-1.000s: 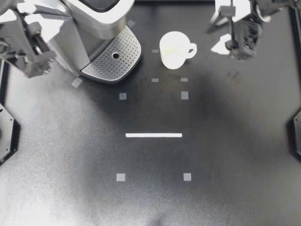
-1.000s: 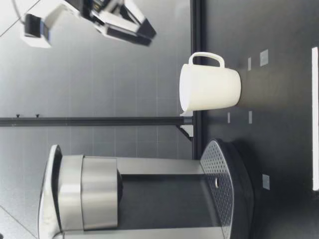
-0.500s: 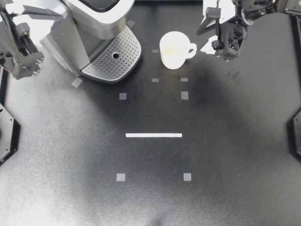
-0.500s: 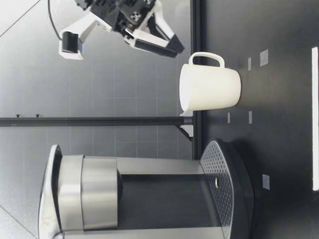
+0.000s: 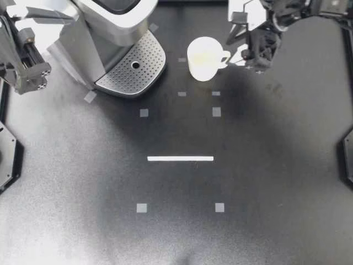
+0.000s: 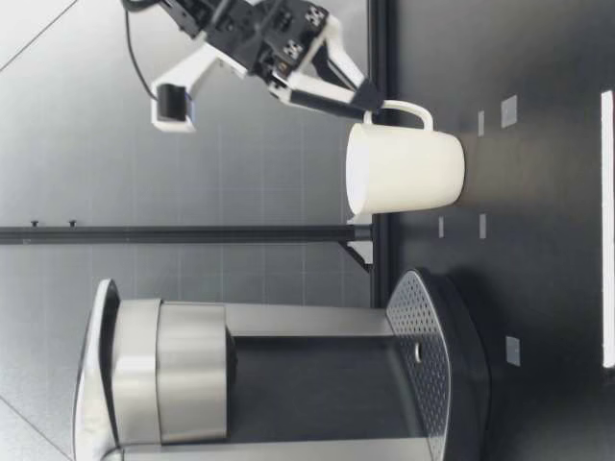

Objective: Place the coffee capsule inside the capsule container, then place the cup onto the center of the cup tray.

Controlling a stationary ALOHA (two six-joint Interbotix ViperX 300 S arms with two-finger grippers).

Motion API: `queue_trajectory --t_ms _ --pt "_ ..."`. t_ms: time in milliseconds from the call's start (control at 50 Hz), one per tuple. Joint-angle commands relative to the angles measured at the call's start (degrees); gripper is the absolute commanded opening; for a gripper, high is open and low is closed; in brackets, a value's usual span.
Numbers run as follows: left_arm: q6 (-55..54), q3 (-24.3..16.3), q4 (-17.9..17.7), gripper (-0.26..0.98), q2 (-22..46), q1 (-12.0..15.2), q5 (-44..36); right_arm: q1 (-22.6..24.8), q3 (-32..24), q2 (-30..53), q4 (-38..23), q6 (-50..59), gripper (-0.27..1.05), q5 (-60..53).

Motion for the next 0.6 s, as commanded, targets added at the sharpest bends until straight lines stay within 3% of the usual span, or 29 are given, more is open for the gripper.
queue_trajectory --t_ms 0,300,580 --pt "-0.1 -0.5 0.4 0.10 -0.3 0.0 -0.4 0.6 -1.8 -0.1 0.1 -0.1 0.65 -0.2" --pt "-0.1 -0.3 0.4 0.10 -0.2 0.0 -0.7 1.1 -1.9 1.3 0.1 -0.2 0.61 -0.5" --pt "-0.1 -0.2 0.4 0.10 -0.1 0.0 -0.9 1.1 -2.0 1.7 -0.2 -0.2 0.35 -0.9"
